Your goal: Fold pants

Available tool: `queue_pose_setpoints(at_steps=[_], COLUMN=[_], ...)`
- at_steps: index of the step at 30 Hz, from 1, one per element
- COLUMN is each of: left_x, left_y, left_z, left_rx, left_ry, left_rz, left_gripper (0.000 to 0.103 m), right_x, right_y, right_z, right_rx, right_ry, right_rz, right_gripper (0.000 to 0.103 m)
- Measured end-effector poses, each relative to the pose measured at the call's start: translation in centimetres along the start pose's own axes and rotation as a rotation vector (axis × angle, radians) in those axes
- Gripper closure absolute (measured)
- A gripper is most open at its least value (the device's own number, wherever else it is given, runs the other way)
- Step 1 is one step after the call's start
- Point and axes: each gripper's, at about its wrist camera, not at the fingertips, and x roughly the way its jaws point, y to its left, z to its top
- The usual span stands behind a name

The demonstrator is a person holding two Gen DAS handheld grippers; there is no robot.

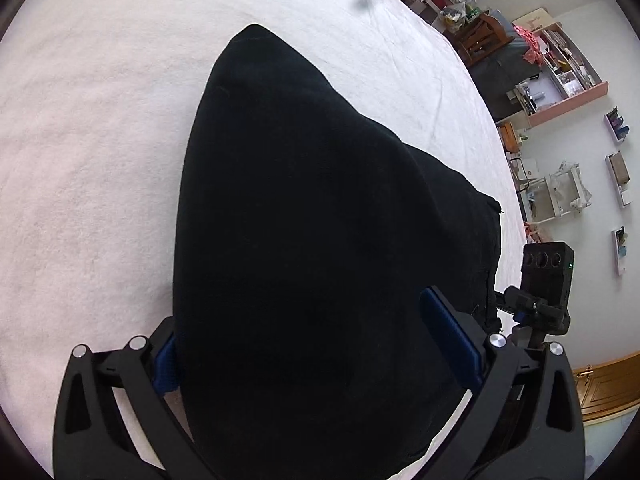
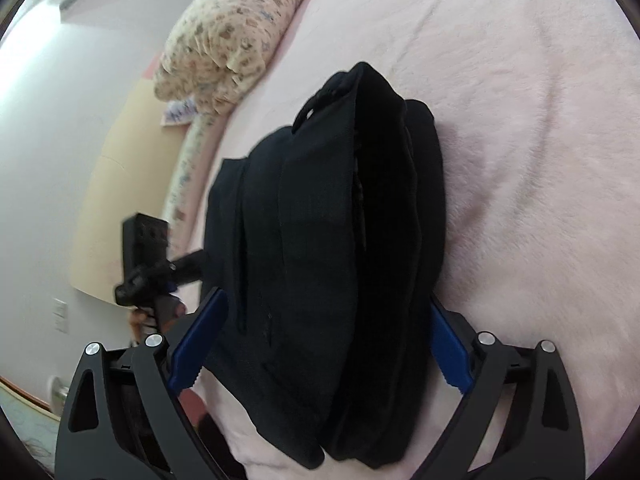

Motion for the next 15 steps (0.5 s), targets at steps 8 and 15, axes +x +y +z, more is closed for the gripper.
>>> queue_pose_setpoints(at_steps=[8,15], left_x=[-0.5,-1.3], left_y=[0.6,1.0], left_z=[0.0,-0.3], left_rx=[-0.028,-0.067], left_ry=[-0.014,-0.049], left_rz=[0.06,0.044], left_gripper=[0.023,0.047], right_x=[-0.1,0.0], right_y=[-0.6,-0.3], right_z=[-0.4,-0.2], right_rx=[-0.01,-0.005], right_ry=[-0.03,-0.06], right_rz=[-0.066,-0.02], right_gripper=[0.044,0.06])
